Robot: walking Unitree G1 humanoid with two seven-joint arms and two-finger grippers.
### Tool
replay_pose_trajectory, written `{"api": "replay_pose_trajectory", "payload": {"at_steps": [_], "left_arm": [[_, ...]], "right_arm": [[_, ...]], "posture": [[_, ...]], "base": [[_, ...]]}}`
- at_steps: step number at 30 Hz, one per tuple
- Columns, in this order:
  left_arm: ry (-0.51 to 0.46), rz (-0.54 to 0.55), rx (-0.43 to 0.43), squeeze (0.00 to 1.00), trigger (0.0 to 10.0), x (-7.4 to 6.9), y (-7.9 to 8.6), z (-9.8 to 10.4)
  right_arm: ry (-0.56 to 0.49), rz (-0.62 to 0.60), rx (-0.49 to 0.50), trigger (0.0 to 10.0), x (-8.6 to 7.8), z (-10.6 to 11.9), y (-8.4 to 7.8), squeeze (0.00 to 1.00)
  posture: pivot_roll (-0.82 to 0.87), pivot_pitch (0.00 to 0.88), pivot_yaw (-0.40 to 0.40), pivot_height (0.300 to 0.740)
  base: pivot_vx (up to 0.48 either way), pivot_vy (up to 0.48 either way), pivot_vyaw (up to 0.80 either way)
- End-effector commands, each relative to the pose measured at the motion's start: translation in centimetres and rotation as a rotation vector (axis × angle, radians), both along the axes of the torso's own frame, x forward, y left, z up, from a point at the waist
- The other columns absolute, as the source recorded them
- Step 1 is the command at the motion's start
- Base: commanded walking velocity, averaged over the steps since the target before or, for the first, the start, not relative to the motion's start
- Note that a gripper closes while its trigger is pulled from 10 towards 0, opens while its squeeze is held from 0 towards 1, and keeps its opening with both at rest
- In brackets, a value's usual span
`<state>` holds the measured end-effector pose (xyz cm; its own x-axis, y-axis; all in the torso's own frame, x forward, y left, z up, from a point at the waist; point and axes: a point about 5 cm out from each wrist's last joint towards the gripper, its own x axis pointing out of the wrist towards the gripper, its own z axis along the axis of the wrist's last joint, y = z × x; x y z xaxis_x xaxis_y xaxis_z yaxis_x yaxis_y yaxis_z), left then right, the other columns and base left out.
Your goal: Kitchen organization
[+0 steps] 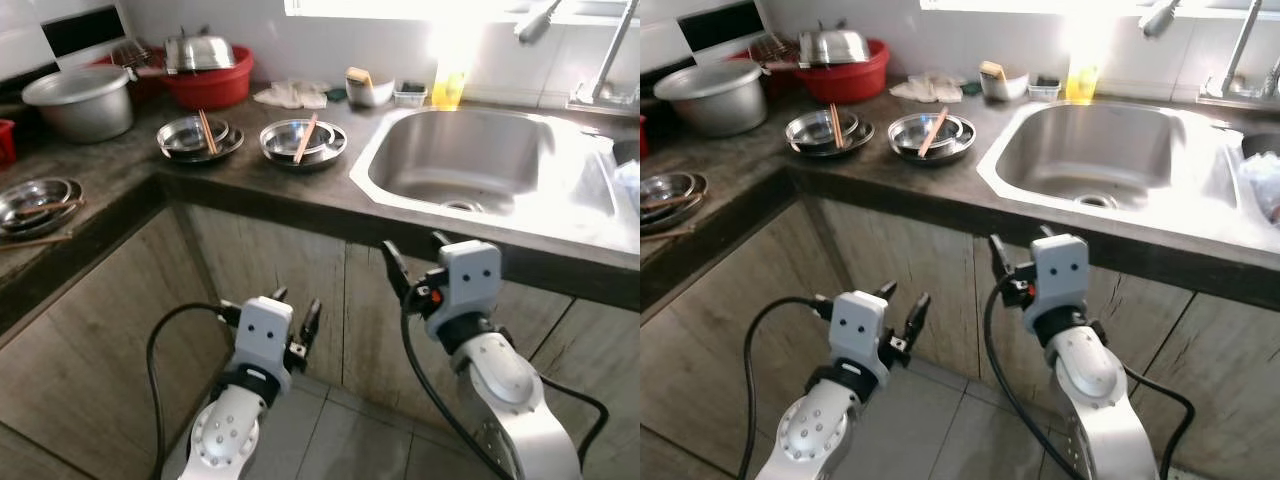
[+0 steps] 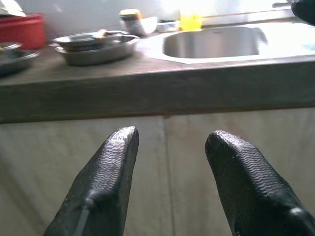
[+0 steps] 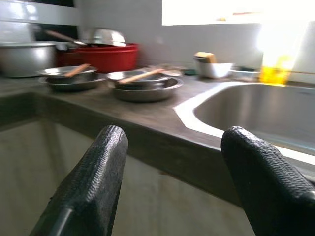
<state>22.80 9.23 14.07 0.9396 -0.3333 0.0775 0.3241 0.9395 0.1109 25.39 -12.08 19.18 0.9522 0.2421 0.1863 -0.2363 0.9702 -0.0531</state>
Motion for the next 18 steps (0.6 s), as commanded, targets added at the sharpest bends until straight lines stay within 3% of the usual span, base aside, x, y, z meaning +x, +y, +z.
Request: {"api": "replay_pose_trajectory", "payload": {"at_steps": [1, 18], "left_arm": [[0.002, 0.004, 0.001, 0.0, 10.0, -0.15, 0.01, 0.03], [0.014, -0.007, -0.007, 0.0, 10.0, -0.34, -0.36, -0.23]], "right_arm": [[0.001, 0.006, 0.002, 10.0, 0.0, -0.17, -0.02, 0.0], [0.012, 0.016, 0.0, 10.0, 0.23, -0.41, 0.12, 0.0]], "posture": [[0.05, 0.021, 0.004, 0.74], [0.05, 0.029, 0.005, 0.74]], "base": [[0.0, 0.0, 0.8], [0.014, 0.0, 0.74]]}}
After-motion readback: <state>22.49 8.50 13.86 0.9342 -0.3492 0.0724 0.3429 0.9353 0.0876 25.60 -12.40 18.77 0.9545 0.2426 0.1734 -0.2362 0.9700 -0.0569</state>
